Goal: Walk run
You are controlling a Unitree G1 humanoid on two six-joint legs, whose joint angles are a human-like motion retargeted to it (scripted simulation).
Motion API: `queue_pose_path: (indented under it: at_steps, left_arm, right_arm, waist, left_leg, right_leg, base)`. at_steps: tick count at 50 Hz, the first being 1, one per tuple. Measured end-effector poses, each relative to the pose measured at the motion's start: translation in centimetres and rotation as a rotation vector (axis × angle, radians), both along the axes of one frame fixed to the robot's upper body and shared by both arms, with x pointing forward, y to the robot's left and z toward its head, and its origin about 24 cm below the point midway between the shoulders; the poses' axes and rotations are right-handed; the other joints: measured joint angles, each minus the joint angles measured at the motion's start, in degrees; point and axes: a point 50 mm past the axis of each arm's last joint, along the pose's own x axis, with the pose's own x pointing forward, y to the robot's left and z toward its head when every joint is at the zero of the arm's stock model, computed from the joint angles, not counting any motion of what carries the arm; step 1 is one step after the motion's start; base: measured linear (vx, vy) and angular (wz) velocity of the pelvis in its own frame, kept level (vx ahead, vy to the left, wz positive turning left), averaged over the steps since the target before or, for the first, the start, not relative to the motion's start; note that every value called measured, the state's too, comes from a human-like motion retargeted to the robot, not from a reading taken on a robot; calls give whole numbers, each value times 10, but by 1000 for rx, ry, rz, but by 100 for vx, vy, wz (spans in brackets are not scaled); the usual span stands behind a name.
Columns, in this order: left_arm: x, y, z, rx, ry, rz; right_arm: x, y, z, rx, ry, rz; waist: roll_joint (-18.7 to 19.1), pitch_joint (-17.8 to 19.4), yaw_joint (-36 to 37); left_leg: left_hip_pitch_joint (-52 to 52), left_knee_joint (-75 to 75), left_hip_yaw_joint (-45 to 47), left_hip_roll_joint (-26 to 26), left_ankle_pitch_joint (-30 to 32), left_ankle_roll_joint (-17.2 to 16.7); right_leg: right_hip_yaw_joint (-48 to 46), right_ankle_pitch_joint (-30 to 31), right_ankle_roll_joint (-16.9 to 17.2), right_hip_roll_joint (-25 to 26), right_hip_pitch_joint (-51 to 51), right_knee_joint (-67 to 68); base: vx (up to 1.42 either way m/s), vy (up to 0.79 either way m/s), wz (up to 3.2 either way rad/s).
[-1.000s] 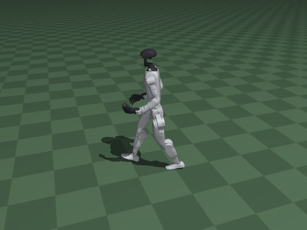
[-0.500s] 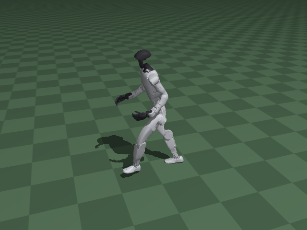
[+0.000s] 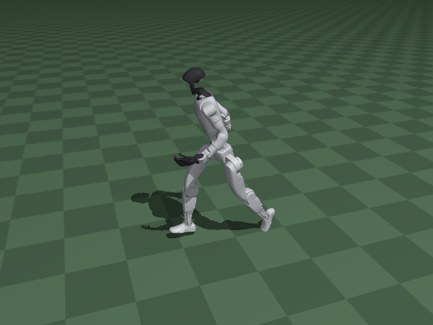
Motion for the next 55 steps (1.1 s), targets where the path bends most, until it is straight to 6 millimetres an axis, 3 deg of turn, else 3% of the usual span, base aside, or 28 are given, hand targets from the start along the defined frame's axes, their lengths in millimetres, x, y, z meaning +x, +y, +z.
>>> queue_pose_path:
  at_steps: [2, 3, 5, 7, 10, 13, 15, 18, 19, 20, 21, 23, 25, 27, 28, 30, 32, 35, 38, 40, 42, 45, 47, 48, 50, 52, 53, 55]
  left_arm:
    - [-13, 6, -8, 3, 39, 26]
    - [-19, 8, -11, 11, 55, 29]
    - [-26, 10, -14, 25, 77, 18]
    - [-54, 31, -23, 90, 132, 45]
    - [-76, 29, -32, 93, 189, 17]
    - [-92, 17, -37, 99, 223, -52]
    - [-101, 17, -41, 118, 262, -80]
    - [-99, 20, -43, 155, 268, -86]
    - [-93, 20, -42, 167, 254, -87]
    - [-85, 19, -40, 178, 235, -89]
    - [-72, 18, -35, 192, 195, -97]
    - [-45, 18, -21, 217, 104, -97]
    - [-21, 18, -1, 233, -1, -69]
    - [-16, 15, 9, 247, -52, -29]
    - [-11, 5, 10, 235, -64, -37]
    - [23, 21, 25, 216, -135, -45]
    - [28, 2, 23, 211, -139, -141]
    - [24, 6, 24, 220, -133, -129]
    - [6, 9, 14, 138, -77, -114]
    - [-1, 12, 15, 88, -79, -98]
    - [-3, 15, 22, 74, -110, -88]
    - [3, 16, 36, 67, -169, -80]
    - [-4, 22, 39, 82, -177, -55]
    - [-21, 28, 28, 98, -132, -43]
    - [-46, 20, 8, 44, -37, -97]
    - [-51, 18, 0, -29, 8, -140]
    - [-56, 19, -3, -24, 32, -176]
    - [-63, 28, -9, 34, 84, -241]
  right_arm:
    - [55, -6, 8, -24, -223, -59]
    - [84, -7, 14, -29, -331, -69]
    - [144, -13, 36, -48, -541, -41]
    - [198, 2, 60, -15, -701, 69]
    - [279, 9, 125, -21, -1006, 201]
    - [312, 33, 184, 42, -1277, 312]
    - [307, 34, 201, 41, -1386, 331]
    - [284, 23, 184, -64, -1301, 323]
    - [274, 16, 170, -106, -1217, 297]
    - [261, 10, 153, -150, -1121, 268]
    - [252, 8, 134, -173, -1016, 235]
    - [233, 13, 93, -182, -801, 207]
    - [210, 23, 53, -147, -588, 266]
    - [154, 42, 3, -59, -271, 385]
    - [109, 46, -19, -11, -75, 400]
    - [52, 52, -35, 122, 130, 390]
    - [-7, 51, -30, 286, 228, 332]
    - [-48, 45, -14, 362, 253, 294]
    - [-59, 26, 3, 300, 186, 199]
    - [-41, 9, 14, 200, 70, 153]
    - [2, 1, 19, 82, -107, 106]
    - [89, -2, 40, -93, -443, 9]
    - [148, 10, 64, -168, -675, -11]
    - [167, 22, 72, -165, -750, -8]
    - [213, 20, 92, -91, -901, -69]
    - [268, 49, 125, 133, -1069, 136]
    - [284, 65, 143, 219, -1144, 270]
    - [297, 70, 179, 219, -1283, 448]
  waist:
    - [8, 11, 11]
    - [5, 10, 14]
    - [-6, -2, 41]
    - [-45, 4, 62]
    - [-42, 7, 111]
    - [-45, -6, 220]
    - [-81, -23, 278]
    - [-172, -36, 358]
    - [-196, -27, 374]
    - [-220, -14, 388]
    - [-224, 4, 378]
    - [-209, 40, 340]
    - [-173, 63, 286]
    - [-146, 50, 194]
    - [-142, 46, 168]
    - [-116, 43, 106]
    - [-125, -10, 113]
    - [-99, -30, 50]
    - [-40, -38, -14]
    - [-14, -15, -41]
    - [-4, -3, -59]
    - [-30, 17, -77]
    - [-52, -13, -37]
    - [-62, -27, -11]
    - [-35, -39, 3]
    - [-65, -71, 61]
    - [-77, -81, 99]
    - [-80, -84, 131]
  left_leg:
    - [-11, 131, 22, 9, 0, -6]
    - [-10, 160, -5, -21, 0, -1]
    - [-26, 221, -16, -107, 0, -6]
    - [-91, 383, 30, -133, -66, 1]
    - [-277, 594, 119, -59, -214, 155]
    - [-442, 572, 155, -10, -319, 205]
    - [-528, 484, 143, -21, -344, 195]
    - [-580, 245, 202, -34, -363, 207]
    - [-571, 172, 211, -43, -378, 197]
    - [-553, 105, 215, -57, -399, 182]
    - [-528, 71, 206, -75, -418, 163]
    - [-466, 45, 182, -79, -437, 143]
    - [-412, 87, 139, -72, -347, 199]
    - [-390, 211, 11, -99, -449, 245]
    - [-374, 264, 21, -78, -491, 237]
    - [-326, 293, -5, -81, -563, 225]
    - [-224, 204, 37, -94, -557, 226]
    - [-90, 74, 12, -78, -383, 145]
    - [14, -23, -41, -27, -36, 39]
    - [26, 88, 31, 14, 0, -24]
    - [36, 171, 24, 18, 0, -24]
    - [54, 292, 4, -18, 0, -15]
    - [14, 393, 80, -32, -7, 25]
    - [-2, 452, 98, -58, -27, 46]
    - [-103, 607, 10, -59, -114, 59]
    - [-218, 619, 113, -52, -194, 161]
    - [-264, 591, 145, -44, -231, 176]
    - [-354, 517, 128, -22, -279, 185]
  right_leg:
    - [-34, -15, -19, 6, 34, -29]
    - [-56, 17, -64, -4, 57, -34]
    - [-69, -92, -171, -15, 74, 48]
    - [70, -142, -164, 52, 118, 104]
    - [60, -216, -171, 63, 213, 125]
    - [97, -158, -171, 148, 339, 10]
    - [67, -2, -156, 175, 434, -99]
    - [84, 316, -31, 127, 532, -178]
    - [64, 352, 11, 97, 542, -130]
    - [29, 360, 52, 59, 544, -51]
    - [49, 360, 49, 74, 539, 27]
    - [116, 360, 48, 176, 534, 126]
    - [93, 360, 75, 265, 511, 197]
    - [-27, 318, 30, 273, 450, 288]
    - [-47, 254, 3, 258, 397, 377]
    - [-58, 141, -26, 209, 260, 486]
    - [-36, 86, -75, 119, 175, 440]
    - [-13, 57, -50, 46, 81, 280]
    - [-35, 52, -38, 6, 64, 49]
    - [52, 16, -6, 43, 78, -91]
    - [73, -23, 29, 36, 106, -180]
    - [30, 7, -40, 9, 153, -164]
    - [-9, 54, -159, 9, 144, -51]
    - [99, -5, -159, 65, 151, 16]
    - [39, -81, -166, 71, 199, 82]
    - [73, -114, -171, 77, 264, 65]
    - [101, -105, -171, 99, 299, 39]
    - [63, 7, -171, 155, 382, -48]
  base:
    - [186, -62, -108]
    - [200, -47, -76]
    - [229, -54, -103]
    - [225, -112, -157]
    - [258, -37, -110]
    - [214, -32, -164]
    - [247, -74, -79]
    - [260, -49, -81]
    - [299, -37, -20]
    - [267, -43, 57]
    - [227, -51, 120]
    - [213, -65, 173]
    - [260, -72, 159]
    - [303, -62, 182]
    - [285, -61, 168]
    - [246, -77, 133]
    - [255, -96, 27]
    - [240, -100, 74]
    - [256, -96, 57]
    - [253, -81, -34]
    - [203, -65, -53]
    - [230, -89, -16]
    - [265, -121, -161]
    - [309, -128, -157]
    - [317, -88, 2]
    - [209, -27, -99]
    - [215, -44, -147]
    - [236, -64, -46]
